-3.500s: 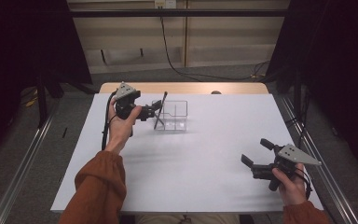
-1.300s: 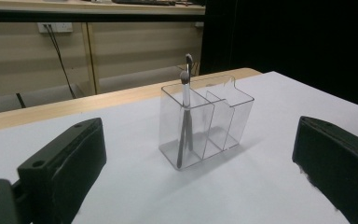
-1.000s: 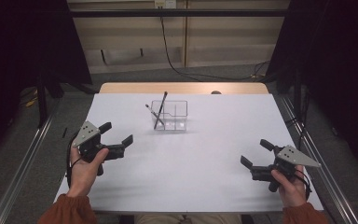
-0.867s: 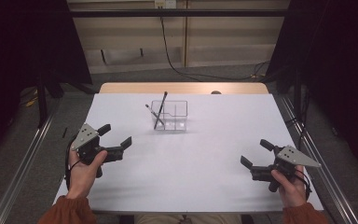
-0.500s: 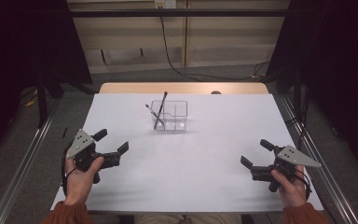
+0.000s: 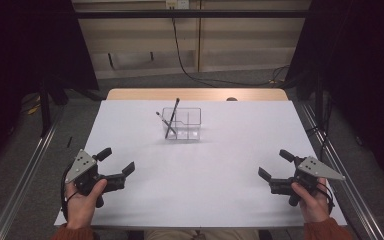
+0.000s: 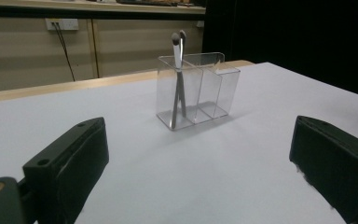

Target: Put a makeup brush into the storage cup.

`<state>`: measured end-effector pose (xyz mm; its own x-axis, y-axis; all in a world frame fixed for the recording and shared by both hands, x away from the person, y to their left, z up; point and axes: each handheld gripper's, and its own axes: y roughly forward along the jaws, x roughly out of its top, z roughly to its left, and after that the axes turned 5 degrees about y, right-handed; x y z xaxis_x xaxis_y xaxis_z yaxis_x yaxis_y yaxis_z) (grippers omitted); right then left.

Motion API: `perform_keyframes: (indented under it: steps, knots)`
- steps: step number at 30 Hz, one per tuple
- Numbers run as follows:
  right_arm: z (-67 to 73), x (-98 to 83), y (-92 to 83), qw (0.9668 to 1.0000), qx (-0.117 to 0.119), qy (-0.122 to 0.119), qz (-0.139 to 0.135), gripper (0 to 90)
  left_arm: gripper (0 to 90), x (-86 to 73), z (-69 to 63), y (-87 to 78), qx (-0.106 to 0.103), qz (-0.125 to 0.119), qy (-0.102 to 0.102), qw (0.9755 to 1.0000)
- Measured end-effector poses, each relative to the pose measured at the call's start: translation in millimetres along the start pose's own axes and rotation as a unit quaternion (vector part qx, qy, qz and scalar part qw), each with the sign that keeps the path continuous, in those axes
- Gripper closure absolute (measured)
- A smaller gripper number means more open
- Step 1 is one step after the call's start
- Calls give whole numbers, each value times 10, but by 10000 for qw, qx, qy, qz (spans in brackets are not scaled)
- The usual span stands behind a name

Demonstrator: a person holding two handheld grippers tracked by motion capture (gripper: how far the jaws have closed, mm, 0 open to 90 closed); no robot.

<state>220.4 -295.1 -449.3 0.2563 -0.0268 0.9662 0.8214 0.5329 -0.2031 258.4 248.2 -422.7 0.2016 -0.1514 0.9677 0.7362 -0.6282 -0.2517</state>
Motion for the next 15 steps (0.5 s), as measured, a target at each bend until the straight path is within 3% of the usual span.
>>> perform_keyframes:
  steps: [5,15]
  knots:
    - [0,0,-2,10000,0,6,0,0,45,-14,-36,-47,-49,-4,37,10000]
    - [7,-2,-20,10000,-17,-18,4,0,44,-95,-5,-131,96,-7,-149,9998]
